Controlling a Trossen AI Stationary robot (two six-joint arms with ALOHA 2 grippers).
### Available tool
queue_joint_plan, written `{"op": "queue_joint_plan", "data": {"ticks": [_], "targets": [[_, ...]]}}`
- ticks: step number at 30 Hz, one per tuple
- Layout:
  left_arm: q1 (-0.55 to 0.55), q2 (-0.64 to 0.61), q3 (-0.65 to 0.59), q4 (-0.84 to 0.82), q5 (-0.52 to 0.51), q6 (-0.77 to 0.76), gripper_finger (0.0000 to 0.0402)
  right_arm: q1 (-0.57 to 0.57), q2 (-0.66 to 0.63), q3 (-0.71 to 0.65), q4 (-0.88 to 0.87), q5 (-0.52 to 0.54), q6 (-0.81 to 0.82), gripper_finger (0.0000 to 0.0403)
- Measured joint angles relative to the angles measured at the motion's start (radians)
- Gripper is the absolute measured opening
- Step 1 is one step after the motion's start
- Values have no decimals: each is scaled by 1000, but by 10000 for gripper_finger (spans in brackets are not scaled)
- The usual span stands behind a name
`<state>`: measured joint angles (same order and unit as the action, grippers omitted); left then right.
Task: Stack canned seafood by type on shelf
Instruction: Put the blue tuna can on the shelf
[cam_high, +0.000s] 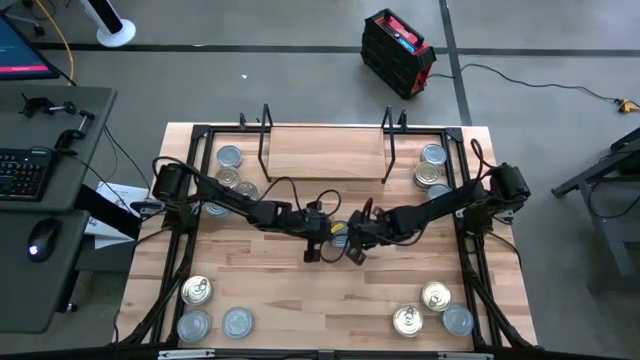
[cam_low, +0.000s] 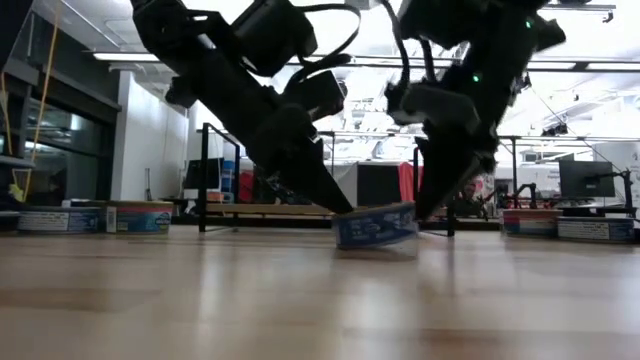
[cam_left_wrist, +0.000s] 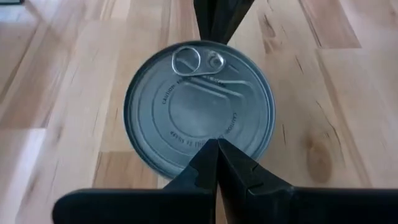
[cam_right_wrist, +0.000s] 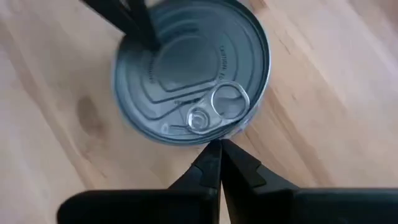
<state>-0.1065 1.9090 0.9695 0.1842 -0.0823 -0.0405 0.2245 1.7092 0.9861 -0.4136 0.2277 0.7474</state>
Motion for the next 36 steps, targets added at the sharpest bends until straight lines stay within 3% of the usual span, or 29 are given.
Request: {"op": "queue_joint_plan", "data": {"ticks": [12,16,20,25,29,32,36], "targets": [[-20,6,0,-159,-1,-66,0,0,-1,205,-68,15,-181,0],[-33,1,-1,-173,-7,-117,0,2,-2,267,-148,9,-230,0],[-45,-53,-2,-306,7,-123,0,1,-2,343,-251,17,-263,0],[-42,-213,-10,-519,6,-104,0,-25,-2,369,-244,5,-278,0],[-36,-400,-89,-555,2,-123,0,-72,0,360,-153,-76,-282,19],[-33,-565,-174,-553,-27,-188,0,-113,21,360,-93,-122,-285,64],[-33,-766,-287,-558,-93,-311,0,-164,75,359,-57,-128,-283,156]]}}
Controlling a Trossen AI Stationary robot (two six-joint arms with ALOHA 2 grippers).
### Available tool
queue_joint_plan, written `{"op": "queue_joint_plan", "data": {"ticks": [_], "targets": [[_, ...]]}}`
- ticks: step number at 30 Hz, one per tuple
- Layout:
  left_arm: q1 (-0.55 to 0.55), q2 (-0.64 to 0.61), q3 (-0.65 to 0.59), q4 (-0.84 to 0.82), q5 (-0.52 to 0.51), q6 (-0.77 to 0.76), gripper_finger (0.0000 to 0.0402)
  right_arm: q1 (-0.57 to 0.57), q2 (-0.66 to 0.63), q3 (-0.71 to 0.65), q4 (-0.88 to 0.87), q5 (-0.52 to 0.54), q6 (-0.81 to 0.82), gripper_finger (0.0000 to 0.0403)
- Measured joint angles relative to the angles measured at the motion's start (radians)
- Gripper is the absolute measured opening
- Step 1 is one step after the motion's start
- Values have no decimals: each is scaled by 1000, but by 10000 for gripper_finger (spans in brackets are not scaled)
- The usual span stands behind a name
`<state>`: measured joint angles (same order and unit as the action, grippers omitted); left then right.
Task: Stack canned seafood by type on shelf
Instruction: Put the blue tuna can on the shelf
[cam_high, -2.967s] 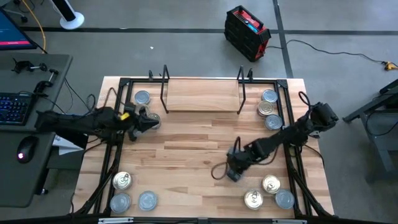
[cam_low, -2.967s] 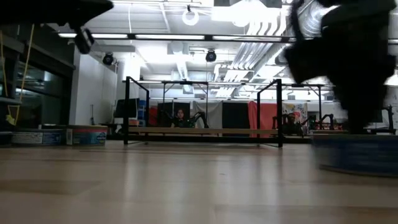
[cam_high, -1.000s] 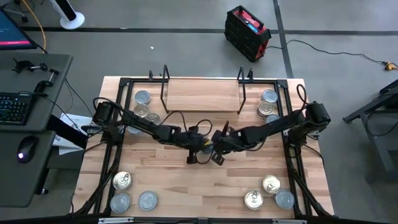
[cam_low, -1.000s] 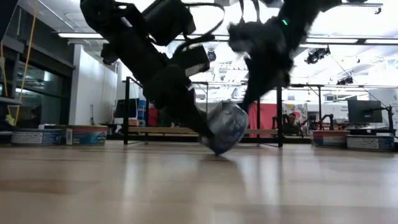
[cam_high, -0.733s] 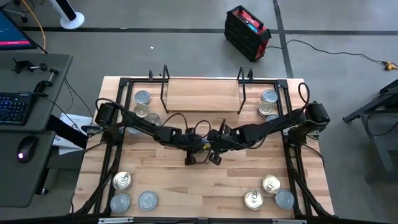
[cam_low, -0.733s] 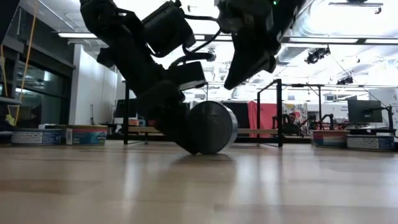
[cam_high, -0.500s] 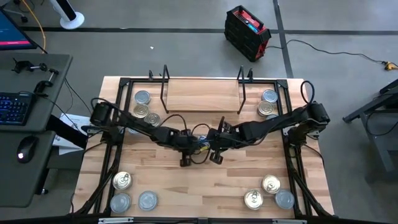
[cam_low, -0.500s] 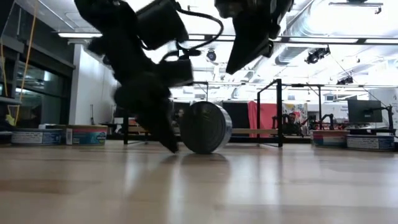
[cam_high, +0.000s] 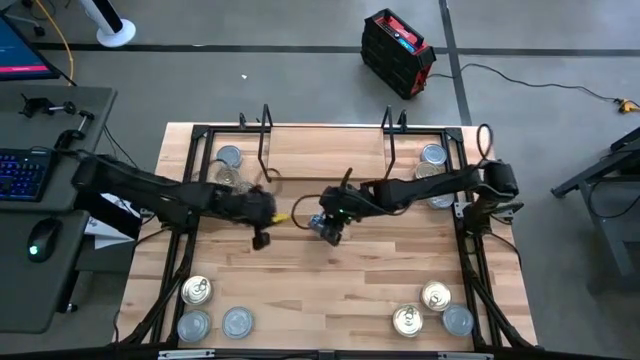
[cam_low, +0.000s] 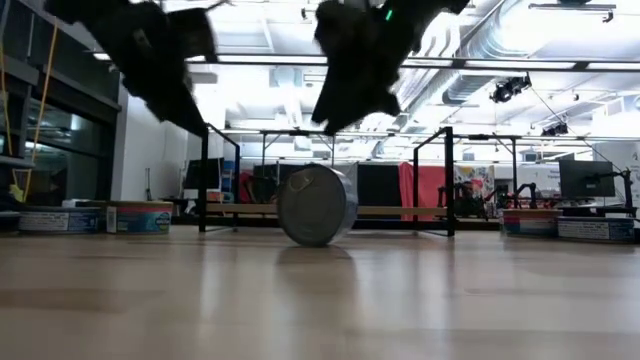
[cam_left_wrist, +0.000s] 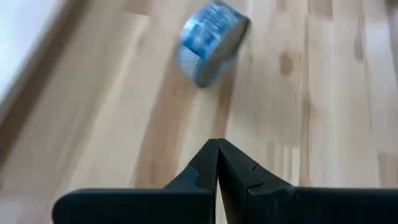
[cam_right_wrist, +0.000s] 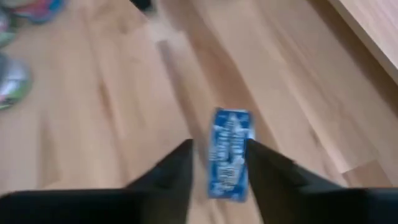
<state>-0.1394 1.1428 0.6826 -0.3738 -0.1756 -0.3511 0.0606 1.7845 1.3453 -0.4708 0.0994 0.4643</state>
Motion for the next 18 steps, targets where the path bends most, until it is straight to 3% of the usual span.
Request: {"op": "queue_joint_plan", "data": {"ticks": [5,8,11,18], "targets": [[-3,-178,-102,0,-27,-158,0,-43,78,0,5,-25,-3,275],[-15,-235,-130,6,-45,-212,0,-48,95,0,10,-62,2,316],[-29,-251,-139,12,-55,-226,0,-40,106,1,23,-102,2,328],[-34,-244,-141,12,-64,-220,0,-8,112,-3,20,-69,-51,330]]}}
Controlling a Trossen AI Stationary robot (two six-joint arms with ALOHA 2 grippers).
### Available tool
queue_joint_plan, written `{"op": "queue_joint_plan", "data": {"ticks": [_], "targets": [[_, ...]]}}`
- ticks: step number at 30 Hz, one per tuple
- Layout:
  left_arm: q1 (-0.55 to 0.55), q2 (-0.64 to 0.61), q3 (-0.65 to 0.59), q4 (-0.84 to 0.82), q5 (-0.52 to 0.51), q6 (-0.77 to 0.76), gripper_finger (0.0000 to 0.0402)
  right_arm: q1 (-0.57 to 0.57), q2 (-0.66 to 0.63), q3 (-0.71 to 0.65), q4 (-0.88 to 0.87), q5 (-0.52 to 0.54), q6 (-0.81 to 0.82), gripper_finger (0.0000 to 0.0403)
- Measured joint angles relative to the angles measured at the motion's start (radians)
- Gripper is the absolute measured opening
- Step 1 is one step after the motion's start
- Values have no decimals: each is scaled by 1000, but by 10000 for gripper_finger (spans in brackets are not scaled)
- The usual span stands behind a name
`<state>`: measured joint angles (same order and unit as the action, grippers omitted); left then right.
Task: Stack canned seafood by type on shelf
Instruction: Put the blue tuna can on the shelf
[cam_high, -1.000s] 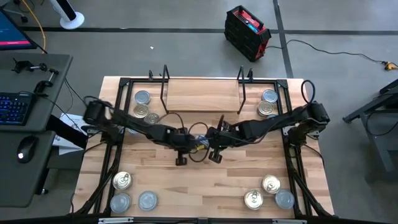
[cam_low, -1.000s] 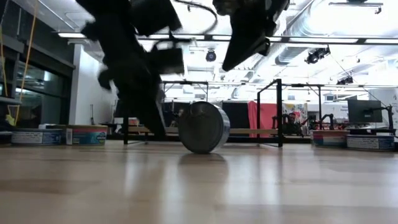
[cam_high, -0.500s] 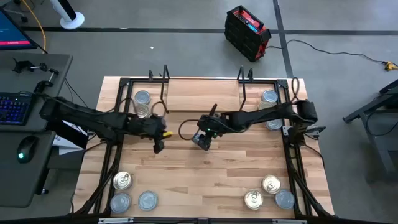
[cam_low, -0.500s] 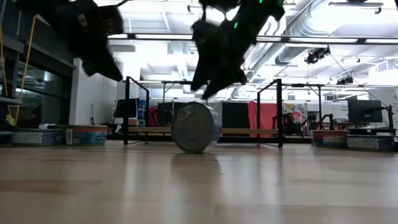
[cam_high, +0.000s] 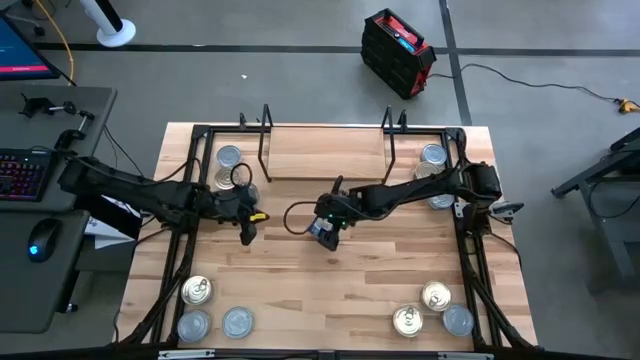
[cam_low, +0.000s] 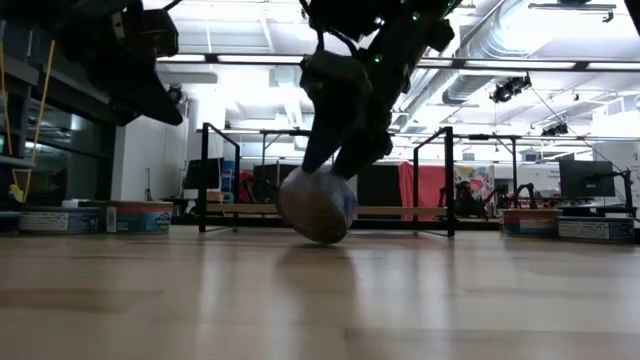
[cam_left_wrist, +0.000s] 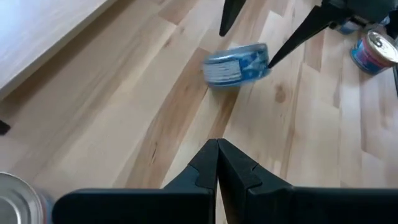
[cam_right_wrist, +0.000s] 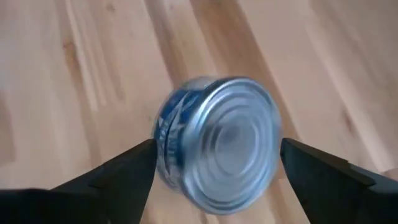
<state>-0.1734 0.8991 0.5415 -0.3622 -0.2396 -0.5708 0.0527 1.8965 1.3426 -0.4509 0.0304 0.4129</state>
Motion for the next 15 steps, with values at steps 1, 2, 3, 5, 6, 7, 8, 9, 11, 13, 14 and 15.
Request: {"op": "queue_joint_plan", "data": {"ticks": [1,2,3,5,6,7,8,9,11,13,14,15], "targets": [[0,0,0,1,-5,7,0,0,0,0,4,5,-5,330],[0,0,0,0,-8,15,0,0,-2,1,4,17,-11,330],[0,0,0,0,-11,21,0,0,-2,1,2,25,-13,330],[0,0,0,0,-18,26,0,-4,-2,1,-4,38,-13,330],[0,0,0,0,-23,27,0,-7,-2,1,-3,40,-13,330],[1,0,0,0,-25,27,0,-9,-2,2,-3,39,-13,330],[1,0,0,0,-25,27,0,-11,-2,6,-8,39,-14,330],[1,0,0,1,-29,26,0,-14,-2,10,-16,39,-14,330],[1,0,0,25,-38,21,0,-20,-2,18,-37,41,-12,330],[2,16,0,81,-50,35,0,-26,-2,20,-66,48,-11,322],[2,28,1,114,-60,55,0,-27,-2,20,-100,54,-11,313],[2,45,1,144,-74,78,0,-31,-2,19,-139,69,-10,298]]}}
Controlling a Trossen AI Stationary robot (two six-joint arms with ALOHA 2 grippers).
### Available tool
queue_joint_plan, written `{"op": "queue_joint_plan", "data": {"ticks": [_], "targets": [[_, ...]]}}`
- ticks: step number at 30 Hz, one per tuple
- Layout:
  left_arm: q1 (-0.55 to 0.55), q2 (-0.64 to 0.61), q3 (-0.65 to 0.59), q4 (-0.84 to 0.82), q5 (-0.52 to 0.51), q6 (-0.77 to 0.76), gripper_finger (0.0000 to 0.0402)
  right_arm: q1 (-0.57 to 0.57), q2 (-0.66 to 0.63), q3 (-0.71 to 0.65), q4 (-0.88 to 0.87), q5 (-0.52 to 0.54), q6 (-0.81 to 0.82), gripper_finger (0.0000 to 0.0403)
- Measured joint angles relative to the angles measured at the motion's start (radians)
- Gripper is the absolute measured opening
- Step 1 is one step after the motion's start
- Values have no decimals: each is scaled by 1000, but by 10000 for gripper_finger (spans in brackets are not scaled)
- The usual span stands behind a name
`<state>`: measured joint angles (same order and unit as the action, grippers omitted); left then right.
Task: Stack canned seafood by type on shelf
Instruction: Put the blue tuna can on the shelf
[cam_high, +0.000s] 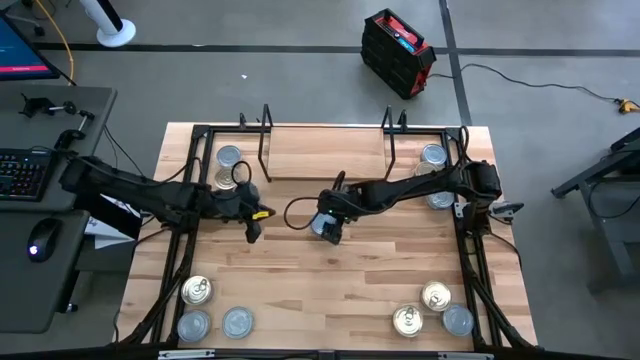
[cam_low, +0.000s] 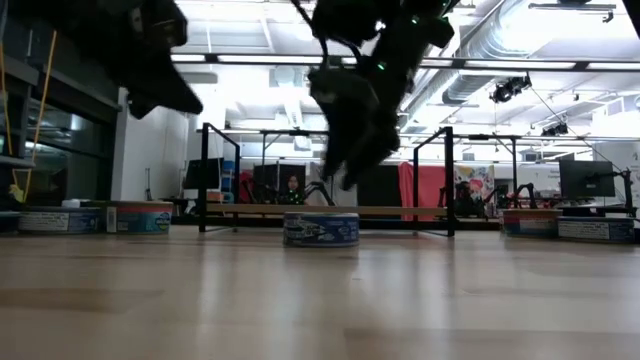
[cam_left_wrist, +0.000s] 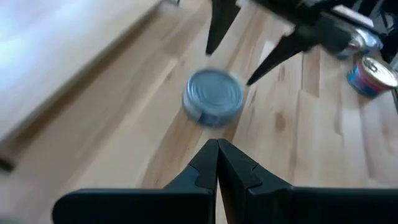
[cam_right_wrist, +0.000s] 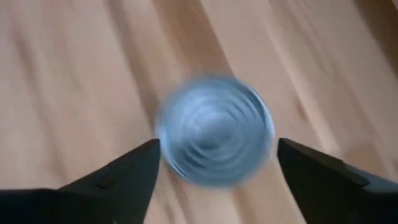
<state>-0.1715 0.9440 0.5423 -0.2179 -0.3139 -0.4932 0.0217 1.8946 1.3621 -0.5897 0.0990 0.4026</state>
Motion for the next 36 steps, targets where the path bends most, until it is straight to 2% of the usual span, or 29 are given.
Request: {"op": "queue_joint_plan", "data": {"ticks": [3,7,8,12,15,21,27,36], "targets": [[12,92,1,125,-21,83,0,-4,0,-15,-91,38,0,219],[37,291,0,318,-5,124,0,-5,0,-64,-124,31,1,46],[42,342,0,372,4,140,0,-5,0,-82,-102,8,0,24],[57,521,3,576,4,201,0,-4,0,-148,19,-24,49,19],[71,601,5,649,6,199,0,-4,0,-167,67,-24,68,3],[100,688,3,676,73,198,0,-13,0,-167,138,-3,66,1],[119,755,4,820,95,142,0,-17,-1,-167,140,-3,69,1],[114,811,6,820,133,173,0,-13,-1,-168,197,-22,120,0]]}}
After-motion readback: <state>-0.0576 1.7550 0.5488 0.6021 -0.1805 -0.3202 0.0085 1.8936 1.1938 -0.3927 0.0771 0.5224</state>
